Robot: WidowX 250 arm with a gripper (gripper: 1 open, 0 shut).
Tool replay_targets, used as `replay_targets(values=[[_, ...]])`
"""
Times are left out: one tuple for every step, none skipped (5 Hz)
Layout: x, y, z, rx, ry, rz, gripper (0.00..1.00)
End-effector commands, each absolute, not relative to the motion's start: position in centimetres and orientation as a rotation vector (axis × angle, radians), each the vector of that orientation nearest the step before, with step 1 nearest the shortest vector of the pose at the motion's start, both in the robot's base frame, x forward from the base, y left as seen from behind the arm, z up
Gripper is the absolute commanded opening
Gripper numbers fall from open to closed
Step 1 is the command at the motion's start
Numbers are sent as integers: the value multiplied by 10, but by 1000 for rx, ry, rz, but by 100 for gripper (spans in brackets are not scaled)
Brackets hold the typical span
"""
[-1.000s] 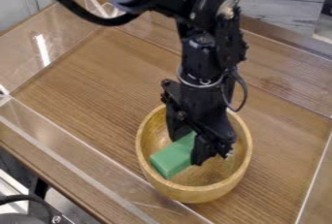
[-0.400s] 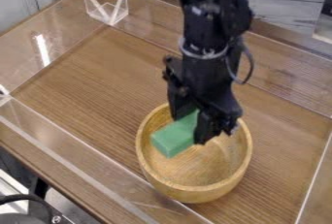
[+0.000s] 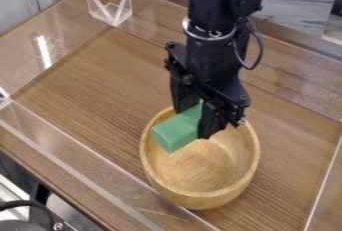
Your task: Remove the green block from inside the brown bowl and put it on the table
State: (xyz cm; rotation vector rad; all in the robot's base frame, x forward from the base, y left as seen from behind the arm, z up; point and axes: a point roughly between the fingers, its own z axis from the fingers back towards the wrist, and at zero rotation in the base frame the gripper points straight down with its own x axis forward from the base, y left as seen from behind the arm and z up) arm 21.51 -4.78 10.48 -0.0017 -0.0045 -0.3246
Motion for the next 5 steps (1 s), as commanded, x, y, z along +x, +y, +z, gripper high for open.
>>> replay_targets(values=[[224, -46, 121, -6, -78, -329, 0], [224, -46, 122, -10, -83, -339, 0], [223, -45, 124, -14, -87, -350, 0], [223, -44, 125, -18, -92, -361, 0], [223, -43, 126, -22, -97, -374, 0]])
